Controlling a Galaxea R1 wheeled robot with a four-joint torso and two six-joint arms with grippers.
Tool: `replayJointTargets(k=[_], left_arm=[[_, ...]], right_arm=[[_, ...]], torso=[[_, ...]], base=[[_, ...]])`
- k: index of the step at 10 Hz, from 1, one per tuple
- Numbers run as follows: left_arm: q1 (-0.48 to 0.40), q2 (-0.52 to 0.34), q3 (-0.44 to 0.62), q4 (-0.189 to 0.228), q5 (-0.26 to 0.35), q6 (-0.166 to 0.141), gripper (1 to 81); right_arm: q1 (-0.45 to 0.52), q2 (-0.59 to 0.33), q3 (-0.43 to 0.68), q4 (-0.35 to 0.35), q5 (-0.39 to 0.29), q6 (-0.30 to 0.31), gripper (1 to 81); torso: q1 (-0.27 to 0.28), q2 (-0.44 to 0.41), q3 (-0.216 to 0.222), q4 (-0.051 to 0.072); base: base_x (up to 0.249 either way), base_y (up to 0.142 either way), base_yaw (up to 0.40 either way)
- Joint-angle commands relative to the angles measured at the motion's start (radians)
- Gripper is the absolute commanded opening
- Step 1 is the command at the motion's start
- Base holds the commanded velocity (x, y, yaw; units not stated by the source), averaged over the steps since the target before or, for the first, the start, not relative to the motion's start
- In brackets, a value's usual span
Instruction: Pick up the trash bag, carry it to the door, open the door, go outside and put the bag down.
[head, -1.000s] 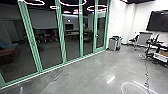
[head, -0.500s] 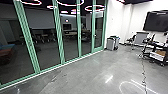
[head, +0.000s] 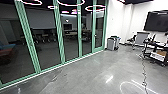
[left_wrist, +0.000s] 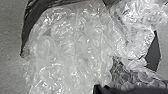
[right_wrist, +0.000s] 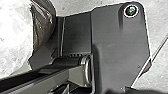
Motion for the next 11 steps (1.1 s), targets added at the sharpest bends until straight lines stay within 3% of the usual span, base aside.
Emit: replayJointTargets(k=[1, 5, 11], left_arm=[[-0.073, 0.0, -0.002, 0.002, 0.067, -0.001, 1.0], [-0.073, 0.0, -0.002, 0.003, 0.067, -0.001, 1.0], [-0.073, 0.002, -0.002, 0.003, 0.067, -0.001, 1.0]], right_arm=[[0.051, 0.0, 0.002, -0.008, -0.063, -0.006, 81.1], [0.053, 0.002, 0.002, -0.008, -0.064, -0.006, 81.1], [0.051, 0.002, 0.002, -0.008, -0.063, -0.006, 81.1]], torso=[[0.0, 0.0, 0.0, 0.0], [0.0, 0.0, 0.0, 0.0], [-0.002, -0.001, 0.0, 0.0]], base=[[0.0, 0.0, 0.0], [0.039, 0.0, 0.0], [0.123, 0.0, 0.0]])
